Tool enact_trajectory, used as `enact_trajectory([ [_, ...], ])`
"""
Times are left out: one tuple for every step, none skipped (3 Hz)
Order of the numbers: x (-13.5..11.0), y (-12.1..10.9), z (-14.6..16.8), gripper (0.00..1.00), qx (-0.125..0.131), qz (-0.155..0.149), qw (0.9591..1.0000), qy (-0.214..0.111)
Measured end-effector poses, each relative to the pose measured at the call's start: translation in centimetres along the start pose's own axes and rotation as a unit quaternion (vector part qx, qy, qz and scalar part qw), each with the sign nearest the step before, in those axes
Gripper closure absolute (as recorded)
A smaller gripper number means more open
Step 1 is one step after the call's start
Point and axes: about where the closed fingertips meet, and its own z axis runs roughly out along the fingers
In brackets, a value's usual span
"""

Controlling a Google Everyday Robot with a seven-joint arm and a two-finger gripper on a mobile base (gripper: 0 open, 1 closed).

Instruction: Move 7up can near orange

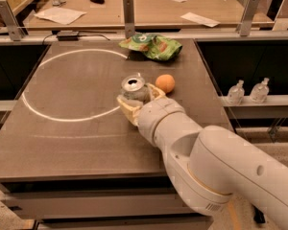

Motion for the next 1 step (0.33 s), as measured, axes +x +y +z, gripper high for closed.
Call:
enact_trajectory([
  [-0.71, -3.94, 0.76, 1.00, 0.060, -0.027, 0.9978, 0.008],
])
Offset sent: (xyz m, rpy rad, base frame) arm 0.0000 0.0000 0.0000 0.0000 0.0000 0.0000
